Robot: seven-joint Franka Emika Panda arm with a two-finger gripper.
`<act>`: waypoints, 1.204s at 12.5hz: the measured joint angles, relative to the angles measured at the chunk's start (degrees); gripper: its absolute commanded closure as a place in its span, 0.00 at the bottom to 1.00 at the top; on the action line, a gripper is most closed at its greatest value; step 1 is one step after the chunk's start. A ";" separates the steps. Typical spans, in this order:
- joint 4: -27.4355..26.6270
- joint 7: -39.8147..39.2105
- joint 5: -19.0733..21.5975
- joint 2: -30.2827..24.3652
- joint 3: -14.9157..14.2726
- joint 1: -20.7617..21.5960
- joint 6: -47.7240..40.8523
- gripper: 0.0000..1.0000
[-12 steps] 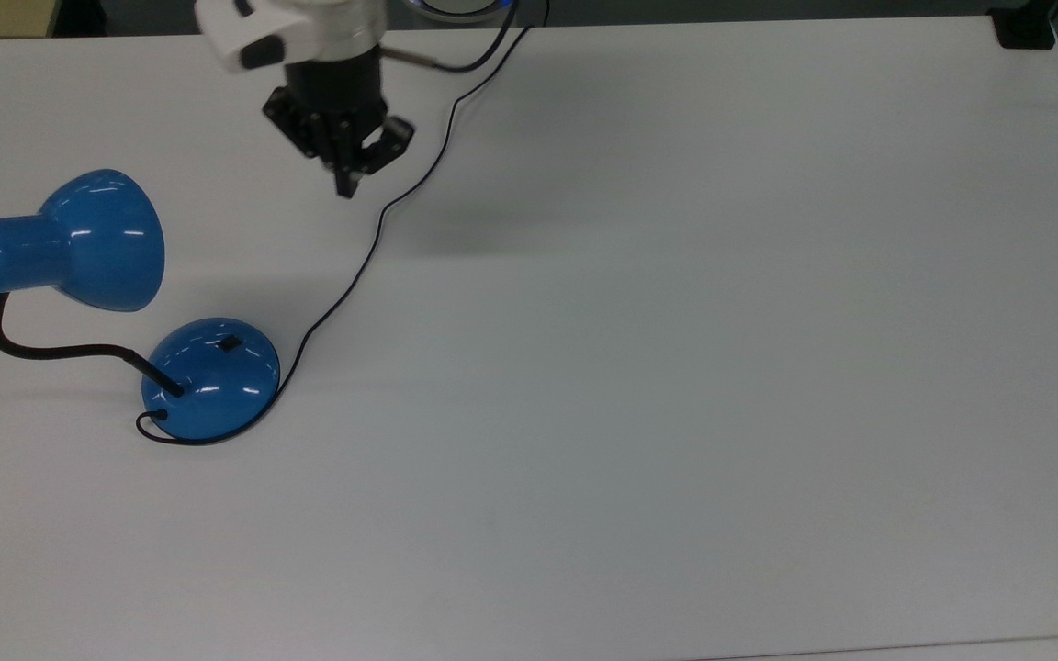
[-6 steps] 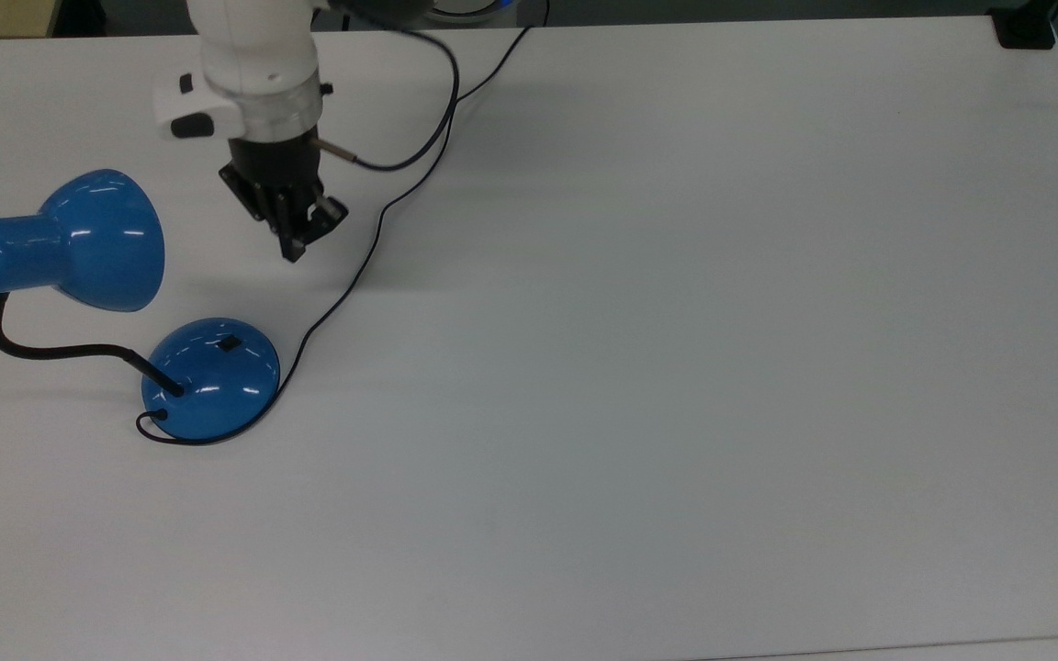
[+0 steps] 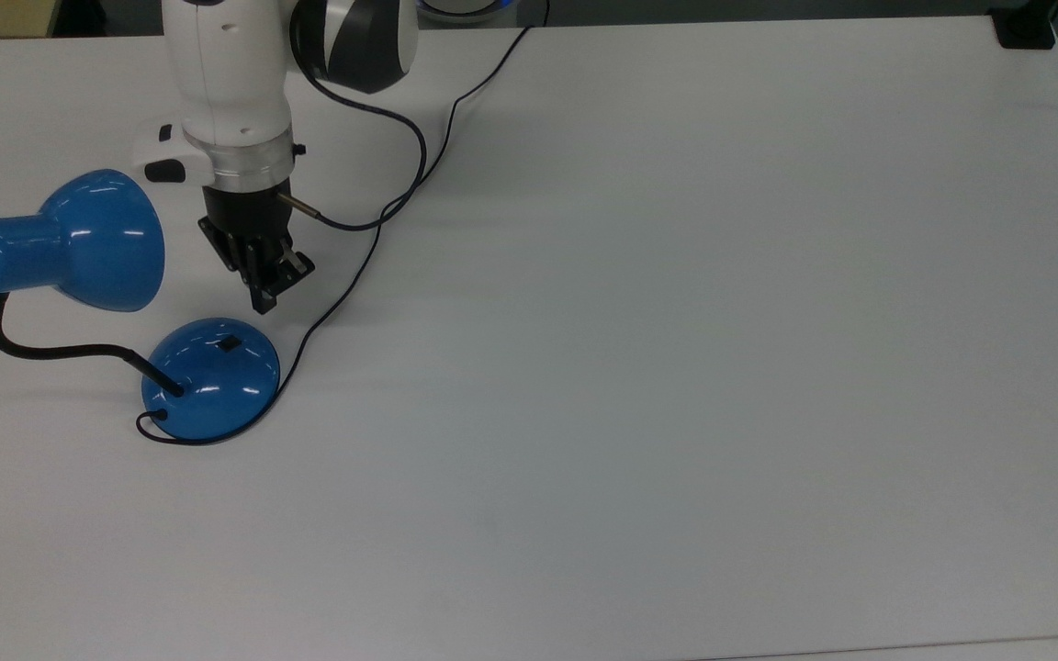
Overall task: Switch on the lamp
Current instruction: 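Move the gripper toward the blue lamp base and its switch, then lower the gripper onto the switch on the lamp base and press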
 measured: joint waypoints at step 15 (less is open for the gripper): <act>0.88 0.38 -1.84 5.34 -0.02 -2.69 12.05 1.00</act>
